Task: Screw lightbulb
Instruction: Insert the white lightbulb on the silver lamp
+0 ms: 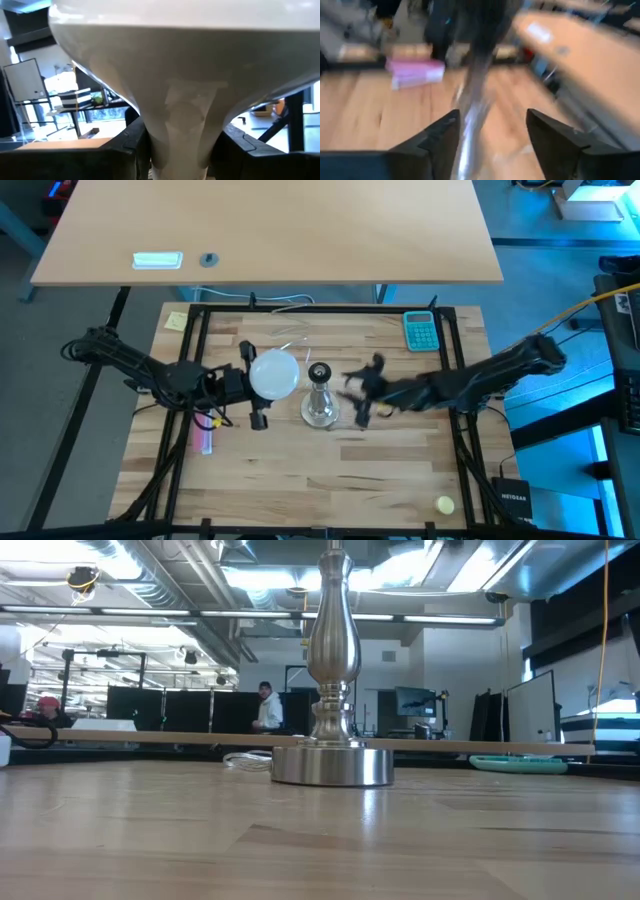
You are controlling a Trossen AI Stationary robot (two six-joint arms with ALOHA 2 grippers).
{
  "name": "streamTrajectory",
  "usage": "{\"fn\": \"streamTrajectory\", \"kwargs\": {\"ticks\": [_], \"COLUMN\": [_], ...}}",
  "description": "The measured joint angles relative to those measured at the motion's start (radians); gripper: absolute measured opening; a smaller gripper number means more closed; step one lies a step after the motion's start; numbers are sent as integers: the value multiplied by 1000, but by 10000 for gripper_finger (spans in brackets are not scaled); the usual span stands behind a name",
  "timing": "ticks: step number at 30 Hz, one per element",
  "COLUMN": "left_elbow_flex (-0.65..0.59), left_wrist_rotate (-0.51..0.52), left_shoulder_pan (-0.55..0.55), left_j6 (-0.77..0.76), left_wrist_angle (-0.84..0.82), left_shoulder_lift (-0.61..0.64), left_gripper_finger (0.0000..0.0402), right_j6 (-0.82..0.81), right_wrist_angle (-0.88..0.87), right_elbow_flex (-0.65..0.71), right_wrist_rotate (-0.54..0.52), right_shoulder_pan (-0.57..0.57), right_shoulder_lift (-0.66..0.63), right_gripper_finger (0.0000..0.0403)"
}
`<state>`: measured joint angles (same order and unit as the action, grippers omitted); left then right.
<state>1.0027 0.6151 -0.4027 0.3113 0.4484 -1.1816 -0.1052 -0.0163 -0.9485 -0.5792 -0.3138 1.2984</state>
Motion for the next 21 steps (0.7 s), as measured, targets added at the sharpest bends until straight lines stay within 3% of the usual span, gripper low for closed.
{"fn": "streamTrajectory", "kwargs": {"ticks": [3, 7, 10, 16, 21], "left_elbow_flex": [0, 0, 0, 0, 0], "left_wrist_rotate": [0, 0, 0, -1, -1], "left_shoulder_pan": [8, 19, 35, 51, 70], "left_j6": [0, -13, -15, -17, -53], "left_wrist_angle": [3, 5, 9, 6, 11], "left_shoulder_lift": [0, 0, -5, -6, -9], "left_gripper_finger": [137, 137, 137, 137, 137], "right_j6": [5, 6, 21, 106, 110], "right_wrist_angle": [261, 568, 669, 939, 887], "right_elbow_flex": [166, 277, 281, 239, 187], "right_wrist_rotate": [4, 81, 102, 250, 234], "right_shoulder_pan": [3, 52, 95, 141, 137], "right_shoulder_lift": [42, 124, 206, 343, 385], "right_gripper_finger": [264, 292, 302, 294, 271]}}
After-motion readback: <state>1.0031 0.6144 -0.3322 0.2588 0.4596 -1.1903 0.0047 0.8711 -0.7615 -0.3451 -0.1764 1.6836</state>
